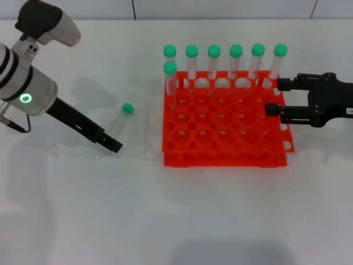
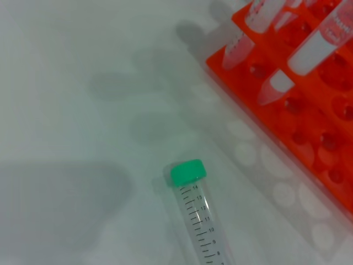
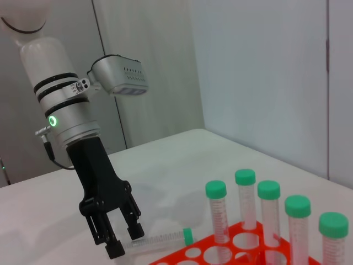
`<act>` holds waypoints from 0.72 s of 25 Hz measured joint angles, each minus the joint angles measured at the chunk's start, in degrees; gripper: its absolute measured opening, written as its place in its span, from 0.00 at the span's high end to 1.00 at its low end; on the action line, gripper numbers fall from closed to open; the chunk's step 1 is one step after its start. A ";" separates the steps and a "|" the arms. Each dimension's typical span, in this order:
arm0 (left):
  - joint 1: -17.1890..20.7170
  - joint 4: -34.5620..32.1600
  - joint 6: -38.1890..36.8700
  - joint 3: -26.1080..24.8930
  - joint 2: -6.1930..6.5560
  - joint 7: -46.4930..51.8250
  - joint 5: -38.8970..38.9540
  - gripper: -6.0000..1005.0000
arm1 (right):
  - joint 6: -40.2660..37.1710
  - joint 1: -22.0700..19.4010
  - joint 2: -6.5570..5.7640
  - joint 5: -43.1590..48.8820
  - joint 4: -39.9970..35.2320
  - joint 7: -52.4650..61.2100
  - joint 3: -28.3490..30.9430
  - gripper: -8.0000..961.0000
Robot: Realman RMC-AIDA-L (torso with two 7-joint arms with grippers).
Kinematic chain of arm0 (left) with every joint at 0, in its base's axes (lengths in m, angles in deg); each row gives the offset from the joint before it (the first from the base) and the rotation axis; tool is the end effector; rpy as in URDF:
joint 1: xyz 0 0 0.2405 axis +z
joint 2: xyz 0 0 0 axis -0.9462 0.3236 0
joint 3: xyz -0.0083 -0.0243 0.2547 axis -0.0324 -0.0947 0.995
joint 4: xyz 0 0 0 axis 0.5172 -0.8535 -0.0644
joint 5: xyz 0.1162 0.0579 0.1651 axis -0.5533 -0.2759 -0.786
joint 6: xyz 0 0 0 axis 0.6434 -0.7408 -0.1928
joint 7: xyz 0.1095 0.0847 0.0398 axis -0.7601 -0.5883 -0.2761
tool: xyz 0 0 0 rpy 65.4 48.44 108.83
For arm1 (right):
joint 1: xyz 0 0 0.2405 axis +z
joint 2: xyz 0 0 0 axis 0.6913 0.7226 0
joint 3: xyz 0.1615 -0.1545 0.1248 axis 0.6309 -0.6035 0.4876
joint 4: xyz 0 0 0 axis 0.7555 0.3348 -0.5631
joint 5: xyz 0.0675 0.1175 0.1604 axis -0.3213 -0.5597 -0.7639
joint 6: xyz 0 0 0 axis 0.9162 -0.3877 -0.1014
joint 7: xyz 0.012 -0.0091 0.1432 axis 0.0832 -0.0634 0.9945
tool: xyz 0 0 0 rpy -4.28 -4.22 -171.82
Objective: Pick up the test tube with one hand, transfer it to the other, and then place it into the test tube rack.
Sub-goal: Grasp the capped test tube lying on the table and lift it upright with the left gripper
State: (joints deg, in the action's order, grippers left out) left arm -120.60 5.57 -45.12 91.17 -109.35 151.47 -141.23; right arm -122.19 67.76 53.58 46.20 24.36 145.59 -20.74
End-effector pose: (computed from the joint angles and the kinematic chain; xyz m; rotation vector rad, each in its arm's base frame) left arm -0.2448 0.3911 -0.0032 -2.6874 -1.1291 0.4217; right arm 0.2414 0.3463 0.0328 -2.6806 0.4700 0.6150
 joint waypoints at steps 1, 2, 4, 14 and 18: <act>-0.03 0.01 0.00 0.01 -0.01 -0.01 0.00 0.28 | -0.03 -0.05 0.01 0.00 0.00 0.00 0.00 0.26; -0.05 0.01 -0.03 0.01 -0.02 -0.01 0.00 0.28 | -0.06 -0.09 0.02 0.00 0.00 -0.01 0.00 0.26; -0.08 0.03 -0.18 0.03 -0.03 0.00 0.00 0.28 | -0.09 -0.17 0.03 0.00 0.00 -0.03 0.00 0.26; 0.26 0.14 -0.11 0.66 -0.03 0.70 -0.07 0.37 | 0.13 -0.22 0.03 0.00 -0.04 -0.05 0.00 0.26; 0.26 0.14 -0.08 0.65 0.00 0.64 -0.08 0.46 | 0.17 -0.22 0.03 -0.02 -0.03 -0.05 0.00 0.26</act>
State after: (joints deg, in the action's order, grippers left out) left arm -120.34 5.71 -45.20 91.82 -109.35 152.10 -141.31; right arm -122.02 67.55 53.61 46.18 24.32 145.54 -20.74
